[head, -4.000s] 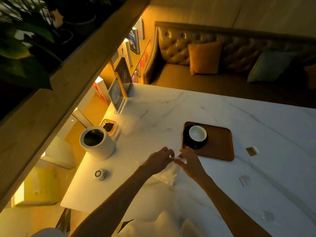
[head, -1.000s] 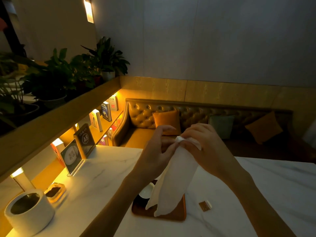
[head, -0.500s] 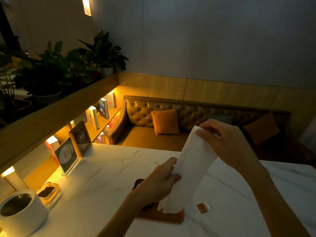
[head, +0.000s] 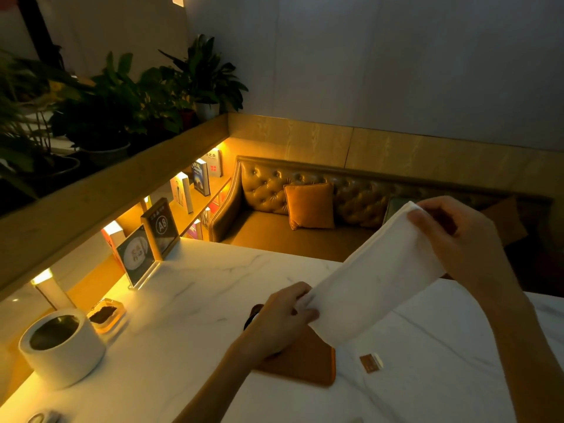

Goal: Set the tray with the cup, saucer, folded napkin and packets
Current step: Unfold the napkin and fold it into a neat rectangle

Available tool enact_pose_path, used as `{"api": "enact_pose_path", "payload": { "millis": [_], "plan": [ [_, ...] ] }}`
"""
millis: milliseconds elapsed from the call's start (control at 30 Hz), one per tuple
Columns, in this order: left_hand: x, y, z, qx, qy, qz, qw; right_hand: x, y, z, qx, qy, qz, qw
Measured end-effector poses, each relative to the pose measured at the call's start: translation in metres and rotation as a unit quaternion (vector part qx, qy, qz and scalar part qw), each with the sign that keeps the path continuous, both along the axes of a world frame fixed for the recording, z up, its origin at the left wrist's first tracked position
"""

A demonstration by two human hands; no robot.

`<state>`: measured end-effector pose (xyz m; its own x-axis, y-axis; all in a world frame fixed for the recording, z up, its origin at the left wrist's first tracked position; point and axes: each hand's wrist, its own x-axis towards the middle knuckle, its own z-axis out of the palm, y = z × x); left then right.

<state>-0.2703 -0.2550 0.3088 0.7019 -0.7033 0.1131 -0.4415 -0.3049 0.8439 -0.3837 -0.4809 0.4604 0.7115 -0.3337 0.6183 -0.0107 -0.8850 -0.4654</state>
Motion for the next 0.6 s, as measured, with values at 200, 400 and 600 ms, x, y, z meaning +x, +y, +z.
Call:
{"api": "enact_pose_path", "payload": {
  "millis": [200, 400, 600],
  "plan": [
    [0.018, 0.01, 0.015, -0.08, 0.015, 0.089, 0.993, -0.014, -0.018, -0.024, 0.069, -0.006, -0.013, 0.998],
    [0.021, 0.009, 0.028, -0.09, -0.025, 0.072, 0.993, -0.025, -0.033, -0.045, 0.109, -0.018, -0.035, 0.993],
    [0.015, -0.001, 0.025, -0.105, -0.019, 0.012, 0.994, -0.037, -0.047, -0.058, 0.122, -0.014, -0.054, 0.991]
  ]
}}
